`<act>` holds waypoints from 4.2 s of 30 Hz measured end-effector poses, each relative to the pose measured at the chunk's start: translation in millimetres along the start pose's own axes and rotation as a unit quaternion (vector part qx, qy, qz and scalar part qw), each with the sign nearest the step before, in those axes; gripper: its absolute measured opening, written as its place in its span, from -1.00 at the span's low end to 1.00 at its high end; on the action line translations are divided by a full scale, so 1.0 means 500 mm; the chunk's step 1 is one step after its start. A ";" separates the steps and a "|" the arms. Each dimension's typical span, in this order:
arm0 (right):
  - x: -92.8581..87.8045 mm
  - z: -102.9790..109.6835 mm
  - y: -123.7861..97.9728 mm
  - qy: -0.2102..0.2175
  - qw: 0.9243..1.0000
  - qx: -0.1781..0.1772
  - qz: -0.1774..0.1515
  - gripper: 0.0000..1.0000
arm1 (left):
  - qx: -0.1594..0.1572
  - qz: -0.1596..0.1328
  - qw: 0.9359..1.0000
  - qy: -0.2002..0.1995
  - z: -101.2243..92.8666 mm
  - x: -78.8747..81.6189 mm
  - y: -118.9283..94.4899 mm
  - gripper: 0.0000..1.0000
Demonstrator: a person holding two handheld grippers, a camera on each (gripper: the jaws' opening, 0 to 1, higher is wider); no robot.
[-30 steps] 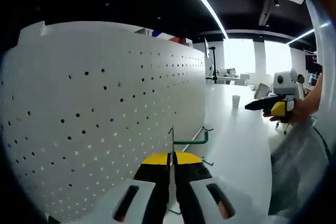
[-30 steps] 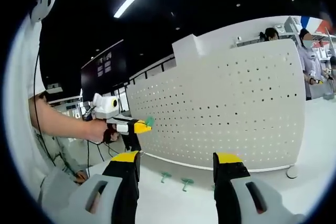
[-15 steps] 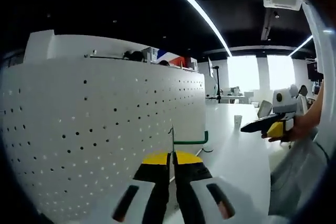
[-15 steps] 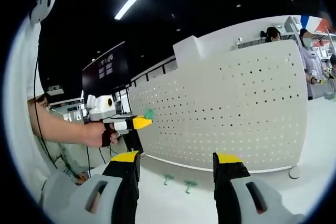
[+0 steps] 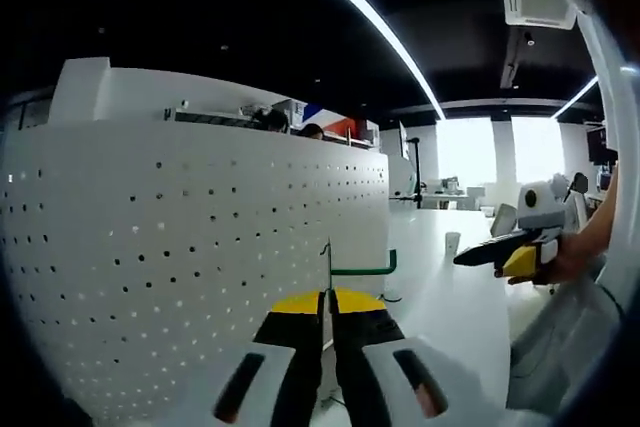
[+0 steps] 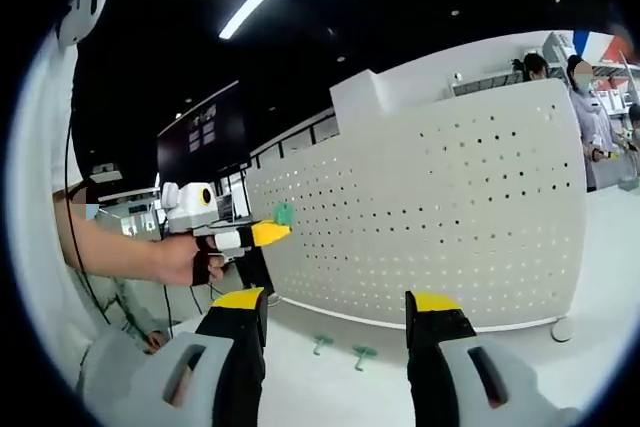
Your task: Insert the hook assembly into the mounting plate slot until the hook locks in place.
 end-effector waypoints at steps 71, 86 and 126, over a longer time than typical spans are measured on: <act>0.129 0.096 0.199 0.009 0.993 0.082 -0.079 -0.63 | 0.008 -0.016 1.000 -0.002 -0.052 0.016 0.008 -0.96; 0.129 0.099 0.224 0.000 0.994 0.077 -0.075 -0.76 | 0.004 -0.028 1.000 0.000 -0.068 0.027 0.013 -0.96; 0.139 0.091 0.221 -0.004 0.995 0.046 -0.090 -0.98 | 0.016 -0.049 0.998 -0.021 -0.087 0.035 0.023 -0.96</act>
Point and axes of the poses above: the point that each gripper's makers call its tool centre point, and the gripper's own axes: y roughly forward along the fingers, z roughly to its left, x roughly out of its top, the point moved 2 cm from there along -y, roughly backward along the fingers, and after that the axes turned 12 degrees about -y, right-handed, at the moved point
